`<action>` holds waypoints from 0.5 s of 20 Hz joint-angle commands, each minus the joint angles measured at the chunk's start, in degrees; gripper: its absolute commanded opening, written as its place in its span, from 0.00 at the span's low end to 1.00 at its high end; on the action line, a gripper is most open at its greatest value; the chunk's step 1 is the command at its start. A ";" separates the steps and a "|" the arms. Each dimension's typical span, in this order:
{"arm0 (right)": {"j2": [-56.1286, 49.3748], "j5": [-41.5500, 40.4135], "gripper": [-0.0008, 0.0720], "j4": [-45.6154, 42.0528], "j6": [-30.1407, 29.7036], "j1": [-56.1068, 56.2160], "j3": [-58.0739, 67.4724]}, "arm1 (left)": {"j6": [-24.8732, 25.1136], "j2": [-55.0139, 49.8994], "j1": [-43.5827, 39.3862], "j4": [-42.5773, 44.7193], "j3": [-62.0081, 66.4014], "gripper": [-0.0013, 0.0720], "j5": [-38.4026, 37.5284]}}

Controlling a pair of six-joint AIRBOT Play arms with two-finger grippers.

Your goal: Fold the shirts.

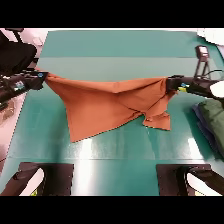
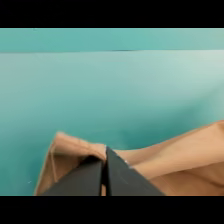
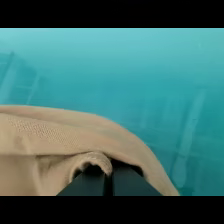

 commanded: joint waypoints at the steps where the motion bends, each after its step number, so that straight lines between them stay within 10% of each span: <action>1: -9.07 -8.44 0.04 0.09 -4.90 1.46 2.86 | 11.82 -8.96 -0.02 -13.40 -1.33 0.04 2.27; 10: -28.04 -7.30 0.04 0.04 -10.05 -2.23 22.36 | 24.81 -18.21 -5.88 -22.84 -1.29 0.05 5.90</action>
